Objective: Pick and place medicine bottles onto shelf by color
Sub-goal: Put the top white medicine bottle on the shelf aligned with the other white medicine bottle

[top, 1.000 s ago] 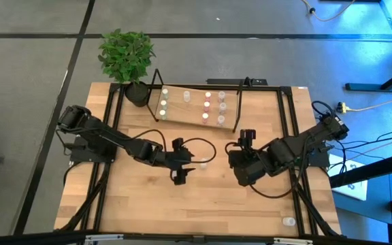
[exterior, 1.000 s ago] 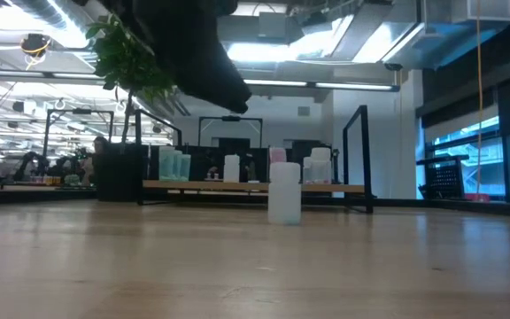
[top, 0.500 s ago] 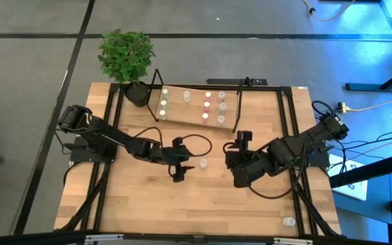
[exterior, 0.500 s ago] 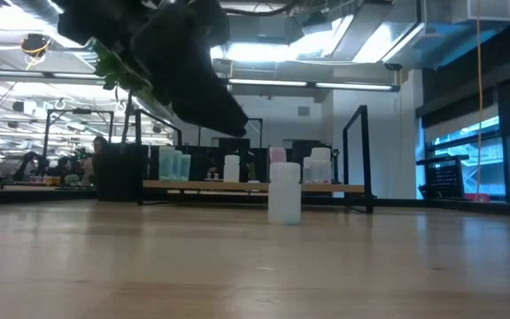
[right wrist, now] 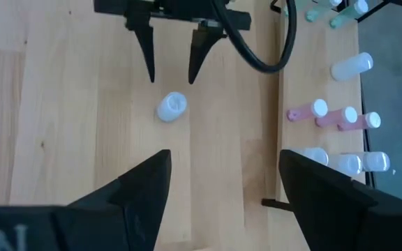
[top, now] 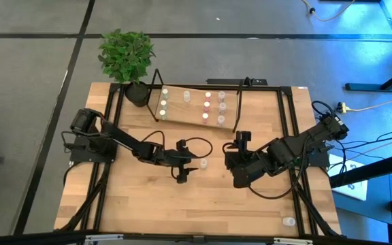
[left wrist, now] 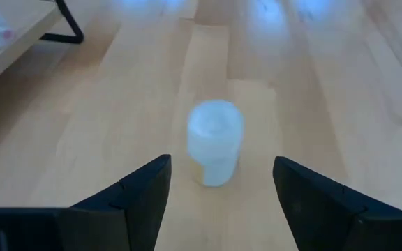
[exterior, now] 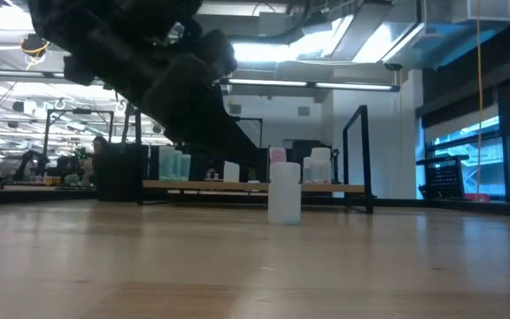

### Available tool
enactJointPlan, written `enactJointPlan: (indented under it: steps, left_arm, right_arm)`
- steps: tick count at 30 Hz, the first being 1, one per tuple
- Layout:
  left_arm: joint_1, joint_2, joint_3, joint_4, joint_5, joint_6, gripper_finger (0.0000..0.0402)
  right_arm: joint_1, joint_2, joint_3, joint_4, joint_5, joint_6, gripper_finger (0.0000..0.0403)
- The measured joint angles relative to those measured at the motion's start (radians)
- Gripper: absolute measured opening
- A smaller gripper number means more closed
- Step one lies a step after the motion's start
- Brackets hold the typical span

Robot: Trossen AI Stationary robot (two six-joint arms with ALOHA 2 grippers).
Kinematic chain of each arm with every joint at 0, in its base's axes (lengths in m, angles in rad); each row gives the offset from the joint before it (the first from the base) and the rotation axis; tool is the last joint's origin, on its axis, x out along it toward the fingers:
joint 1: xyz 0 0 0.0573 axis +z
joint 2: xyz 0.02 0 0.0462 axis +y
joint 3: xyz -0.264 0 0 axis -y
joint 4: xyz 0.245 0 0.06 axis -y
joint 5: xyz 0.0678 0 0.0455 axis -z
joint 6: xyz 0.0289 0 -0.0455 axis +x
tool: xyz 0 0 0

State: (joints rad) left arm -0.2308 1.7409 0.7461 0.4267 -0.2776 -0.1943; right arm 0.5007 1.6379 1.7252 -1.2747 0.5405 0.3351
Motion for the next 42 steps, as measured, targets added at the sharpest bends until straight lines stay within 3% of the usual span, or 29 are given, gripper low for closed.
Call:
enactJointPlan:
  steps: [11, 25, 42]
  left_arm:
    - [0.029, 0.074, 0.001, 0.077, 0.005, 0.020, 0.0246]
    - [0.049, 0.074, 0.001, 0.148, 0.125, 0.004, 0.0246]
    - [0.070, 0.137, 0.001, 0.243, 0.151, -0.007, 0.0246]
  right_arm:
    - [0.000, 0.000, 0.000, 0.001, -0.001, -0.002, 0.0267]
    - [0.000, 0.000, 0.000, 0.004, 0.000, -0.003, 0.0267]
    - [0.000, 0.000, 0.000, 0.013, -0.002, -0.003, 0.0267]
